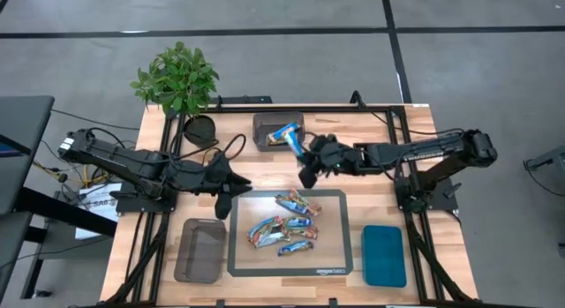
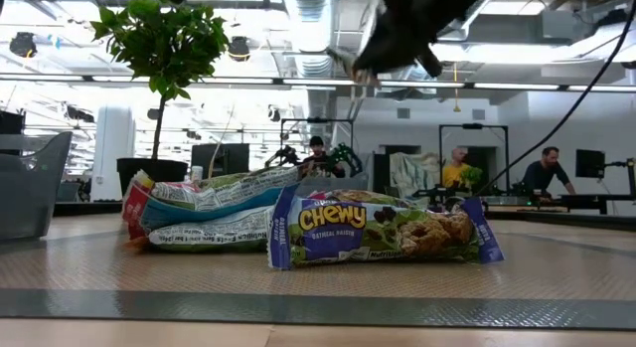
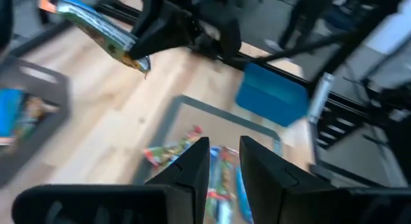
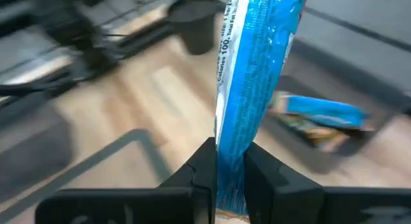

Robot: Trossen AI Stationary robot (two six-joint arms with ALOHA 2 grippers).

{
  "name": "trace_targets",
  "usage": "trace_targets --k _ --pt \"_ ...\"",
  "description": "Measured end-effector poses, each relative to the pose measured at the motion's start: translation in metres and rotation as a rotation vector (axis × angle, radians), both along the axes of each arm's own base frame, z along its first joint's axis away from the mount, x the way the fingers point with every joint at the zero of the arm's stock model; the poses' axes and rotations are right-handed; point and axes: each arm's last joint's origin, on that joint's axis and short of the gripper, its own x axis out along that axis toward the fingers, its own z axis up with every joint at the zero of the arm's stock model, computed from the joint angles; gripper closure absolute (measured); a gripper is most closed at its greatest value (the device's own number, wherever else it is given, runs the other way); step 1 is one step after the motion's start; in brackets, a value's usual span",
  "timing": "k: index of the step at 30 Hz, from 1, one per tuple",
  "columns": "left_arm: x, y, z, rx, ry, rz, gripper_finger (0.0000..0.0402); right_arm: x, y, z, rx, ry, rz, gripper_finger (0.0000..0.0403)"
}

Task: Pick and place Granola Bars by type
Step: Put the yellow granola bar into the top black transparent bin

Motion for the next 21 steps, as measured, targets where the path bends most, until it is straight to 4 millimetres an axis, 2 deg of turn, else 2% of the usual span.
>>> trace_targets --k 4,8,13,21 --pt "0.0 0.01 -0.003 0.008 0.026 0.111 0.0324 0.004 -0.032 -0.008 -0.005 0.067 -0.051 0.0364" --pt "0.002 0.033 -0.008 -0.052 0.073 0.239 0.0324 0.011 -0.064 -0.005 0.002 0.143 -0.048 0.0363" --pt "0.002 0.059 -0.005 -0.068 0.078 0.343 0.0324 0.026 -0.098 -0.006 0.037 0.203 0.005 0.0363" --pt "-0.001 0.087 0.008 -0.105 0.052 0.429 0.0324 0.05 -0.137 -0.014 0.105 0.291 0.084 0.0362"
